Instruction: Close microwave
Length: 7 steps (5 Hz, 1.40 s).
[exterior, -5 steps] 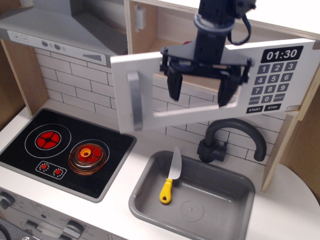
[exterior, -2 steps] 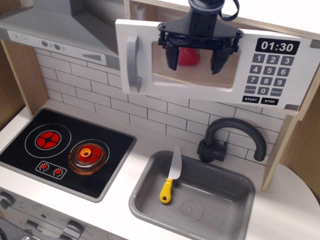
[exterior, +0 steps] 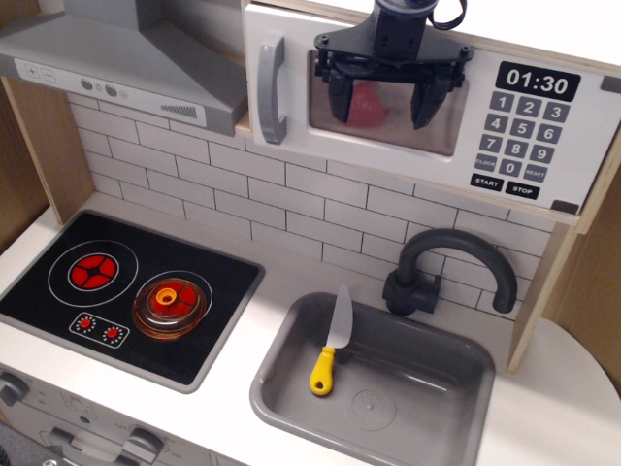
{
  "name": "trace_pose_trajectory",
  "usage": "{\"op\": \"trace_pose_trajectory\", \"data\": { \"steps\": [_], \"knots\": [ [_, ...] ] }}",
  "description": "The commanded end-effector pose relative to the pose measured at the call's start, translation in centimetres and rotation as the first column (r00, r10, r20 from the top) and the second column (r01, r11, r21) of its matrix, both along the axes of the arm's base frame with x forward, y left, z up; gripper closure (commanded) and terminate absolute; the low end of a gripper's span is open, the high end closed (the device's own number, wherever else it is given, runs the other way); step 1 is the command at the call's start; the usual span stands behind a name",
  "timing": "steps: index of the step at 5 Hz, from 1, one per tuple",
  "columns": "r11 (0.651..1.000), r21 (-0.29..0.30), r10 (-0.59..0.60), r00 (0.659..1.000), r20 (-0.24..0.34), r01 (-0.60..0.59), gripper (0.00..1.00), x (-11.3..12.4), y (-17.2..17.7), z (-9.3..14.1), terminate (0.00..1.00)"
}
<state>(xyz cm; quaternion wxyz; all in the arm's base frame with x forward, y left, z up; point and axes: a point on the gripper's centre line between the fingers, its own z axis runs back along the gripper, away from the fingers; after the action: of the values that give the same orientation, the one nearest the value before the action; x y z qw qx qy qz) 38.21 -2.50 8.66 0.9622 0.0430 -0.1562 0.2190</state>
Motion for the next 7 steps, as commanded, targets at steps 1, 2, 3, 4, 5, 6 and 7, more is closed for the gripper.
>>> {"op": "trace_pose_trajectory", "data": {
  "steps": [1,2,3,4,5,6,7],
  "knots": [
    [1.0,-0.015,-0.016,0.979,0.203,0.02,0.0,1.3,1.1,2.8,0.0],
    [0.997,-0.039,-0.061,0.985,0.162,0.068,0.0,-0.4,1.5,2.6,0.0],
    [0.984,-0.063,-0.164,0.986,0.013,0.164,0.0,-4.9,2.5,1.4,0.0],
    [0.963,-0.055,-0.265,0.964,-0.021,0.263,0.0,-9.6,3.2,0.9,0.0],
    [0.955,-0.082,-0.291,0.952,-0.097,0.283,0.0,-13.4,3.9,0.3,0.0],
    [0.964,-0.086,-0.264,0.946,-0.19,0.252,0.0,-14.6,4.3,-0.2,0.0],
    [0.964,-0.086,-0.264,0.946,-0.19,0.252,0.0,-14.6,4.3,-0.2,0.0]
  ]
}}
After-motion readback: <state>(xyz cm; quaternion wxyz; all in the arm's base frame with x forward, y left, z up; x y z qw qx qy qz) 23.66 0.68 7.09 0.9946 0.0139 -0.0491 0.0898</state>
